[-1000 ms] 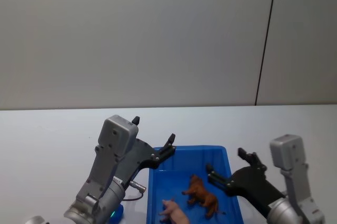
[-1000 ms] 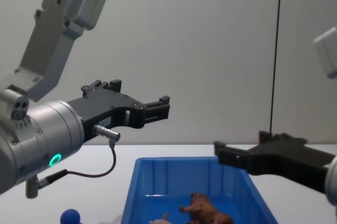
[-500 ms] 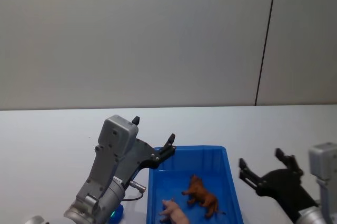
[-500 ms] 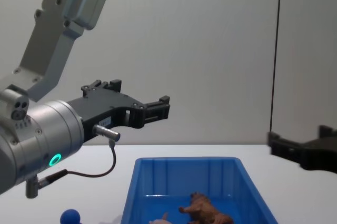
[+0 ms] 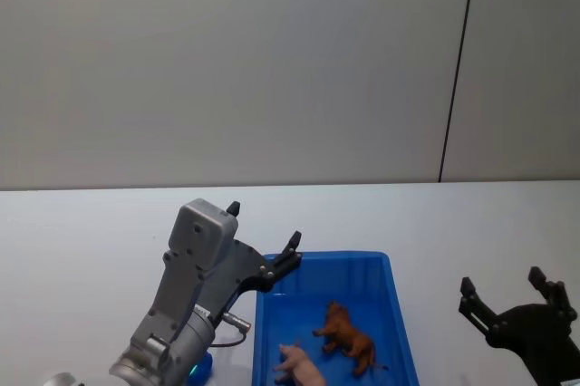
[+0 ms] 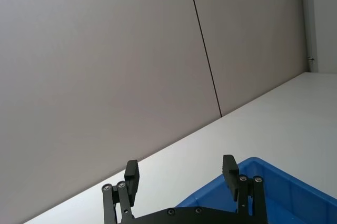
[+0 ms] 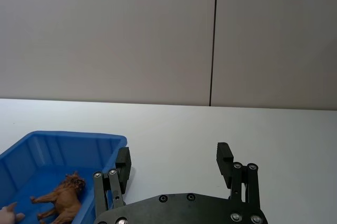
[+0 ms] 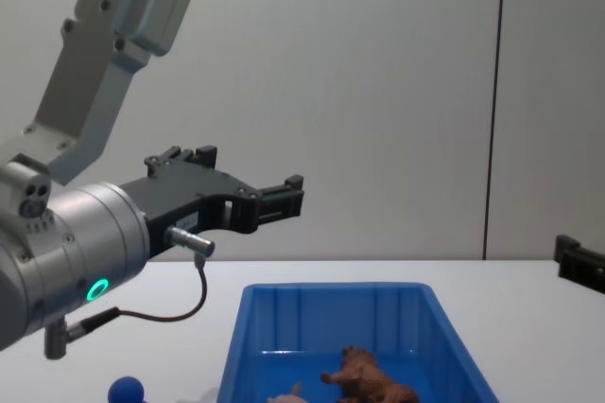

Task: Pick up the two dolls from the table and place them into the box.

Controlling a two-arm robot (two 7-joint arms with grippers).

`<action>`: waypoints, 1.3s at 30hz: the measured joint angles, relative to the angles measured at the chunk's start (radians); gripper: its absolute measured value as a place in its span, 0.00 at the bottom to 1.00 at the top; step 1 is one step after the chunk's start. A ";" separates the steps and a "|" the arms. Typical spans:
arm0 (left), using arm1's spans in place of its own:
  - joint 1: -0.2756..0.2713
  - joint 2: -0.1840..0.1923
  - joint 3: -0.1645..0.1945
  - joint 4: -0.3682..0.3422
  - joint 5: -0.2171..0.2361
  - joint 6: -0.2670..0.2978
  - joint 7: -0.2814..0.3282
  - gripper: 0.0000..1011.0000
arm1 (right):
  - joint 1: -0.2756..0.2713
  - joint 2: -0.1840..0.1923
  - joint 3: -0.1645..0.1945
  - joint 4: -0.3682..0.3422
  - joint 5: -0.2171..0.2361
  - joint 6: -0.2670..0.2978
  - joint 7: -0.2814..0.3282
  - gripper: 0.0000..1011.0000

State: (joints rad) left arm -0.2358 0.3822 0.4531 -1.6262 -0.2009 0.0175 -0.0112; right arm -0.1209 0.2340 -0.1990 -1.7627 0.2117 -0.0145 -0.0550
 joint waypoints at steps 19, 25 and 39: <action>0.054 0.041 -0.028 -0.047 -0.102 0.102 0.049 0.99 | -0.032 0.014 0.011 -0.025 0.013 -0.018 -0.040 0.99; 0.085 0.064 -0.042 -0.068 -0.156 0.146 0.079 0.99 | -0.036 0.016 0.012 -0.027 0.014 -0.019 -0.044 0.99; 0.132 0.093 -0.061 -0.079 -0.233 0.211 0.127 0.99 | -0.039 0.017 0.013 -0.030 0.016 -0.021 -0.048 0.99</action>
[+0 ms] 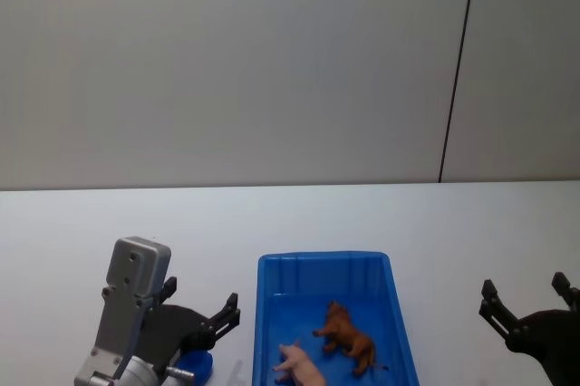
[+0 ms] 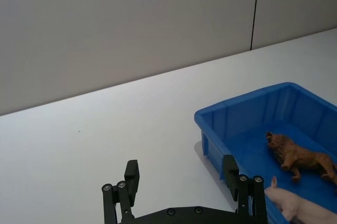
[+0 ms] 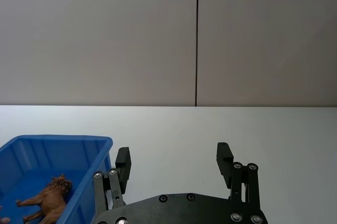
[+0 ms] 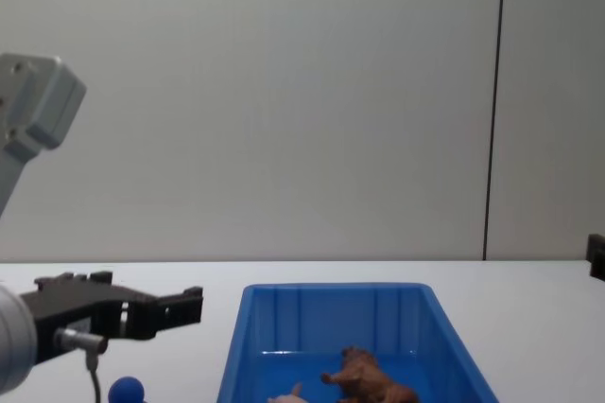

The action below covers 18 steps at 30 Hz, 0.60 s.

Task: Pick up the two dolls from the table and place them into the box.

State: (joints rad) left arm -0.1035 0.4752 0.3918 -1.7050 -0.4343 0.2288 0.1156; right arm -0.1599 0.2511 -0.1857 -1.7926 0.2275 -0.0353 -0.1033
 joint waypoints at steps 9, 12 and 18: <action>0.016 0.001 -0.005 0.023 -0.026 0.019 0.017 0.99 | -0.001 0.001 0.000 -0.001 0.000 -0.001 -0.001 0.99; 0.019 -0.001 -0.006 0.036 -0.032 0.023 0.019 0.99 | -0.001 0.001 0.000 -0.001 0.000 -0.001 -0.001 0.99; 0.022 -0.009 -0.007 0.071 -0.040 0.023 0.018 0.99 | -0.002 0.001 0.000 -0.001 0.000 -0.001 -0.002 0.99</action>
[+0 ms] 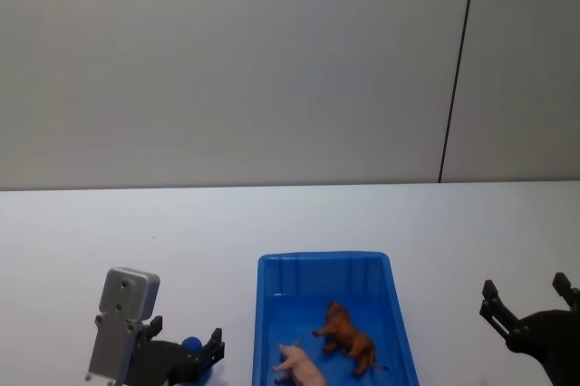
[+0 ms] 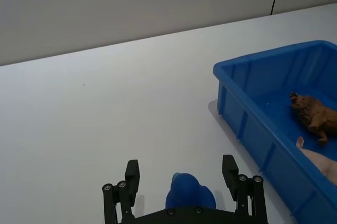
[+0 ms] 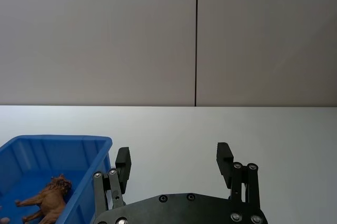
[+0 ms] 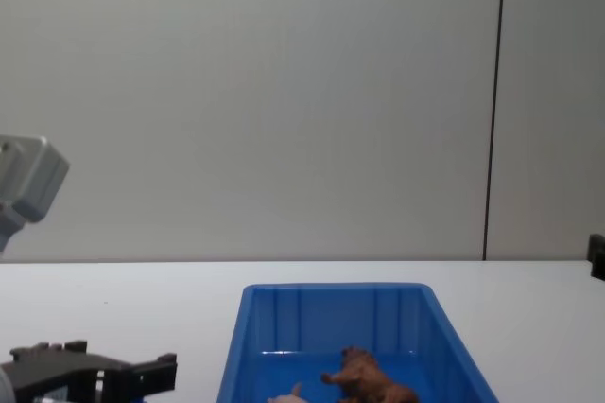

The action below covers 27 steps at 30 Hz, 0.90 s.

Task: Pick up the two dolls from the table and place them into the box.

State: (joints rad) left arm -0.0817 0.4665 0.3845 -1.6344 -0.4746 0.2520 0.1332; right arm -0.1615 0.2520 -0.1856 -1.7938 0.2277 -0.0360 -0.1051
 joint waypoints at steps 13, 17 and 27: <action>-0.007 -0.019 0.002 0.059 0.004 -0.007 -0.032 0.70 | 0.000 0.000 0.000 0.000 0.000 0.000 0.000 0.99; -0.009 -0.025 0.004 0.072 0.013 -0.010 -0.038 0.56 | 0.000 0.000 0.000 0.000 0.000 0.000 0.000 0.99; -0.007 -0.032 0.004 0.082 0.035 -0.035 -0.042 0.30 | 0.000 0.000 0.000 0.000 0.000 0.000 0.000 0.99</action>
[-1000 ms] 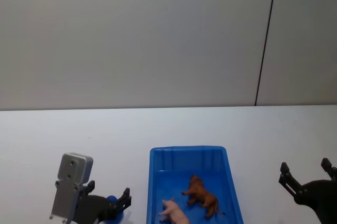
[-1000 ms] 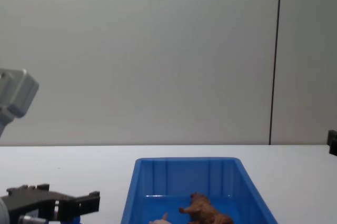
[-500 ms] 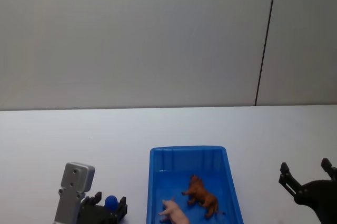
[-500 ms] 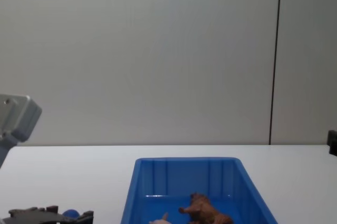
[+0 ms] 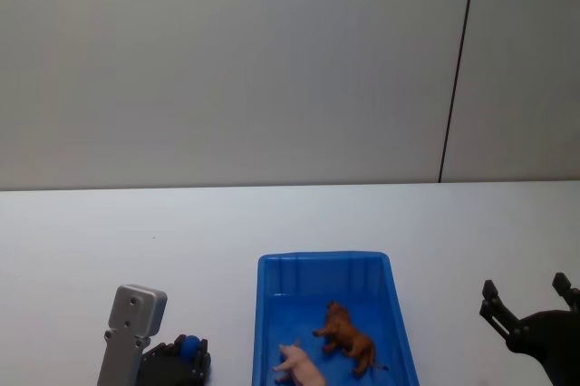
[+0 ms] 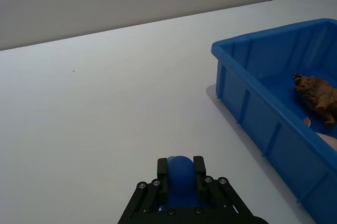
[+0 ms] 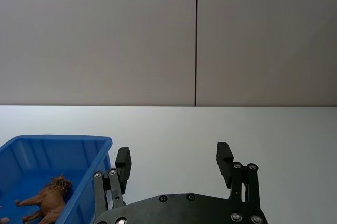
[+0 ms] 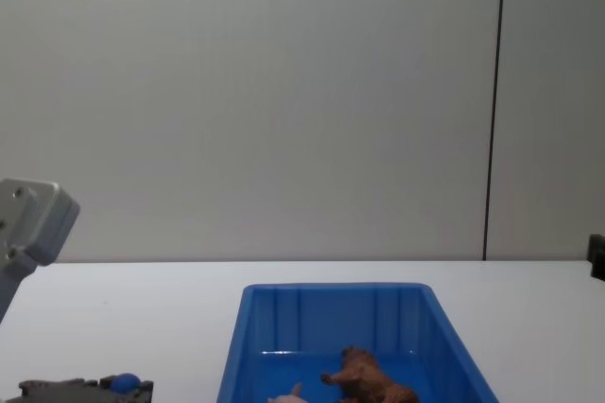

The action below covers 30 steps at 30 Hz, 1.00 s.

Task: Pick up the two dolls from the table and place them into the box.

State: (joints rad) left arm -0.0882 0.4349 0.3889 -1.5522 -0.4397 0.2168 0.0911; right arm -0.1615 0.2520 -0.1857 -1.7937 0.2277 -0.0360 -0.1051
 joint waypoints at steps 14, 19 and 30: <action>0.001 0.004 -0.009 -0.044 0.056 -0.063 -0.018 0.20 | 0.000 0.000 0.000 0.000 0.000 0.000 0.000 0.99; -0.007 0.006 -0.013 -0.062 0.075 -0.083 -0.047 0.18 | 0.000 0.000 0.000 0.000 0.000 0.000 0.000 0.99; -0.039 -0.003 -0.018 -0.082 0.102 -0.132 -0.168 0.12 | 0.000 0.000 0.000 0.000 0.000 0.000 0.000 0.99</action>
State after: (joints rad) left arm -0.1273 0.4322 0.3714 -1.6340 -0.3379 0.0844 -0.0764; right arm -0.1614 0.2520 -0.1856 -1.7937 0.2277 -0.0360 -0.1050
